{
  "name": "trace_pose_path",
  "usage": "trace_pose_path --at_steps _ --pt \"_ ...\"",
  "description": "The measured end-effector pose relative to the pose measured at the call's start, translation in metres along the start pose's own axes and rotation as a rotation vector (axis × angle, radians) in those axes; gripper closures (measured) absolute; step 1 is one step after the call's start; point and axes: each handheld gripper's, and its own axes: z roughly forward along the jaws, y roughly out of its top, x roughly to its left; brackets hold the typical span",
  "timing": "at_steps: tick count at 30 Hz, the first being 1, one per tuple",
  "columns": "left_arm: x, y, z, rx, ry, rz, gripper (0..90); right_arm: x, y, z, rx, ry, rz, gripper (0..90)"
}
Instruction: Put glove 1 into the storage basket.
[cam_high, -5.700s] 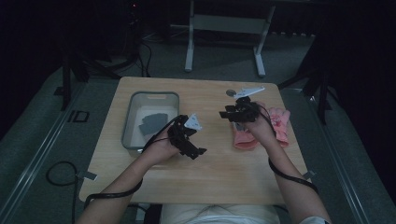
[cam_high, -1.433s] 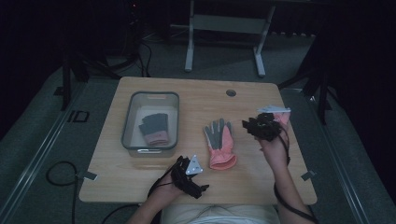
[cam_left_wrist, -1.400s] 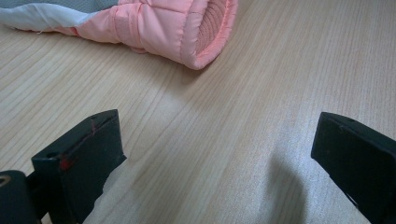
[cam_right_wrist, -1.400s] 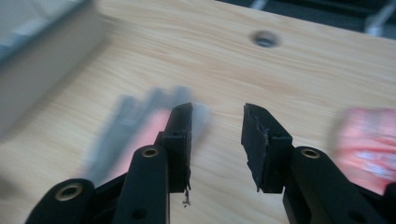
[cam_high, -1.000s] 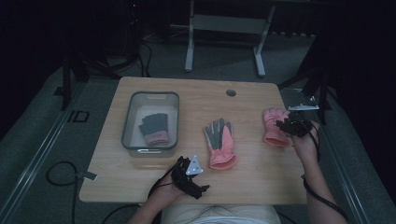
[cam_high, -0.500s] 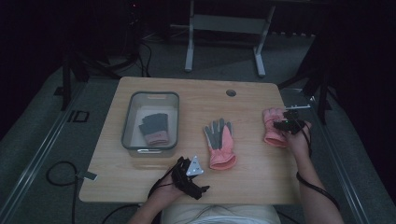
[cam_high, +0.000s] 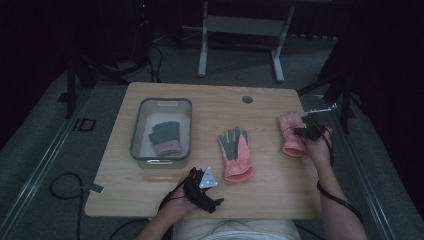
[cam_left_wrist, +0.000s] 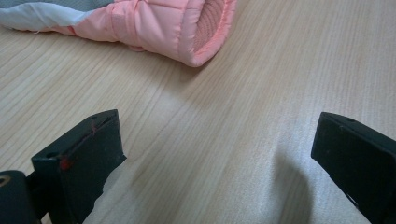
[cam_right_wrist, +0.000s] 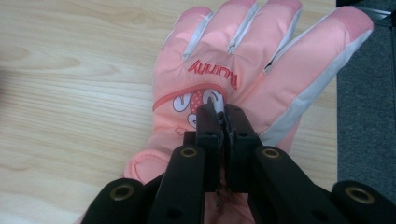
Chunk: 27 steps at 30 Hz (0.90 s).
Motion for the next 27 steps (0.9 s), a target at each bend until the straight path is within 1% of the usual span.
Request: trace_pose_path --at_steps 3,6,7,8,9,11,12,15,16,17,19,20,22,24,26,27 --pt "0.0 0.0 0.0 -0.004 -0.001 -0.002 1.8 0.005 0.0 -0.014 -0.023 0.018 0.013 86.3" --pt "0.0 0.0 0.0 -0.003 -0.005 -0.004 1.8 0.013 -0.001 -0.033 -0.064 0.037 0.001 86.2" --pt "0.001 0.0 0.0 -0.002 -0.003 -0.004 1.8 0.017 -0.003 -0.04 -0.076 0.056 -0.005 86.3" --pt "0.001 0.0 0.0 -0.003 -0.005 -0.006 1.8 0.02 -0.004 -0.044 -0.075 0.058 -0.014 86.2" --pt "0.001 0.0 0.0 -0.002 -0.006 -0.006 1.8 0.023 -0.006 -0.05 -0.086 0.056 -0.019 86.3" --pt "0.0 0.0 0.0 -0.002 -0.008 -0.006 1.8 0.029 -0.01 -0.061 -0.101 0.079 -0.02 86.3" --pt "0.0 0.0 0.0 -0.001 -0.009 -0.006 1.8 0.032 -0.012 -0.067 -0.113 0.082 -0.017 86.4" --pt "0.0 0.0 -0.001 -0.001 -0.011 -0.002 1.8 0.043 -0.019 -0.08 -0.126 0.066 -0.05 86.4" --pt "0.0 0.0 -0.001 -0.001 -0.011 -0.002 1.8 0.046 -0.022 -0.084 -0.132 0.067 -0.053 86.4" --pt "0.0 0.0 -0.001 0.0 -0.011 -0.002 1.8 0.049 -0.025 -0.086 -0.134 0.069 -0.055 86.4" --pt "0.0 0.0 -0.001 -0.002 -0.01 -0.001 1.7 0.056 -0.032 -0.09 -0.132 0.066 -0.08 86.4" --pt "0.0 0.0 -0.001 -0.002 -0.012 -0.001 1.8 0.058 -0.034 -0.091 -0.132 0.074 -0.079 86.4" --pt "0.0 0.0 0.0 -0.001 -0.01 0.0 1.8 0.064 -0.041 -0.091 -0.128 0.062 -0.092 86.4" --pt "0.0 0.0 -0.001 -0.001 -0.01 0.0 1.8 0.066 -0.047 -0.089 -0.127 0.067 -0.082 86.4" --pt "0.0 0.0 -0.001 -0.002 -0.01 0.0 1.8 0.071 -0.053 -0.087 -0.124 0.05 -0.098 86.4" --pt "0.0 0.0 -0.001 -0.002 -0.01 0.001 1.8 0.072 -0.054 -0.085 -0.121 0.066 -0.088 86.4"
